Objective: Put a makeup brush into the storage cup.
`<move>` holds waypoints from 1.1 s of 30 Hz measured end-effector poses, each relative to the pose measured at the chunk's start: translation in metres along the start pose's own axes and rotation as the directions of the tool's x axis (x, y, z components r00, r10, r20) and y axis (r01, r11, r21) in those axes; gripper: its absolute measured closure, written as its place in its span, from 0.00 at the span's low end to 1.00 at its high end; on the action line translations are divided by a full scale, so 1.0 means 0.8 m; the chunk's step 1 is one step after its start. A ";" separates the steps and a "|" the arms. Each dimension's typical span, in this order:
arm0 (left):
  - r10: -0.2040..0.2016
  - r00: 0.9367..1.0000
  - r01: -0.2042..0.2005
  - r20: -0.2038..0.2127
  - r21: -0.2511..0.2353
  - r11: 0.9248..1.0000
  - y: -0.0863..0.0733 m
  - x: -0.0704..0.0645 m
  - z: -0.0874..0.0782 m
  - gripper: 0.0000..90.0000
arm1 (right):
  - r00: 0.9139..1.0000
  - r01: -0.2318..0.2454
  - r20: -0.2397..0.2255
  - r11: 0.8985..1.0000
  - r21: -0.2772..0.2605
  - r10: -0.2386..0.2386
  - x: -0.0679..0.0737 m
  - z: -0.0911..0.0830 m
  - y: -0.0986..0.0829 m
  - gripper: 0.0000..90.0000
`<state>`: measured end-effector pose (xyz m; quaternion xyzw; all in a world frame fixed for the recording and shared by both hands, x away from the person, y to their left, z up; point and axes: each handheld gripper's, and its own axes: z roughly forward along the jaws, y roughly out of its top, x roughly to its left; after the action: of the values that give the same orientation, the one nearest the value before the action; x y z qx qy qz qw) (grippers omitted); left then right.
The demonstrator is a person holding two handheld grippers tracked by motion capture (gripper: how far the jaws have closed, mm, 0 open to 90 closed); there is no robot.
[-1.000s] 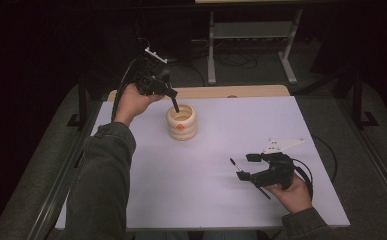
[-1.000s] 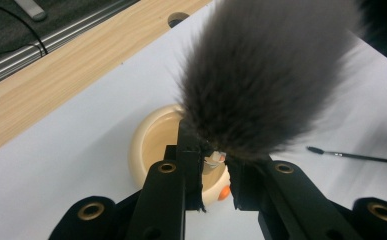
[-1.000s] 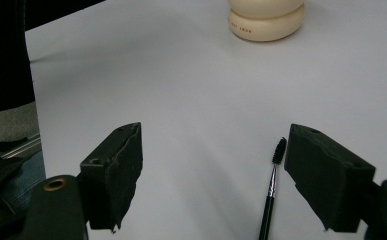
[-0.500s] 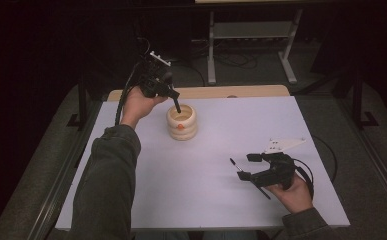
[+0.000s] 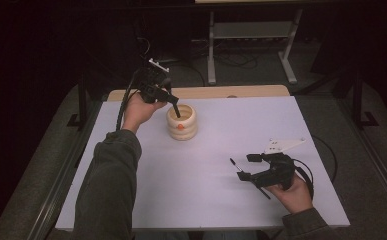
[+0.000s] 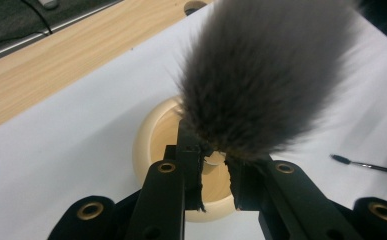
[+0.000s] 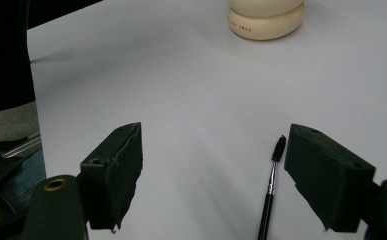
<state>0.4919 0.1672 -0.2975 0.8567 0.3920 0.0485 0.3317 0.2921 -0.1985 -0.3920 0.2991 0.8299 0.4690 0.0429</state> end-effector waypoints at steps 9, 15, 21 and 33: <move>-0.015 1.000 0.015 0.003 -0.002 1.000 -0.012 0.002 0.011 0.86 | 1.000 -0.003 0.000 1.000 0.009 0.003 0.002 0.001 0.000 0.25; -0.002 1.000 0.002 -0.001 0.022 1.000 -0.017 0.002 0.017 0.86 | 1.000 0.002 -0.002 1.000 0.011 -0.002 0.001 0.003 0.000 0.25; -0.010 1.000 0.010 -0.006 -0.007 1.000 -0.022 -0.001 0.020 0.86 | 1.000 0.002 -0.002 1.000 0.014 -0.002 0.002 0.004 -0.001 0.25; -0.005 1.000 0.005 -0.008 -0.002 1.000 -0.037 0.000 0.025 0.85 | 1.000 0.004 0.002 1.000 0.012 -0.004 0.001 0.002 0.000 0.25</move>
<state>0.4799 0.1700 -0.3309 0.8552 0.3956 0.0511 0.3310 0.2921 -0.1970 -0.3932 0.2983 0.8332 0.4637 0.0428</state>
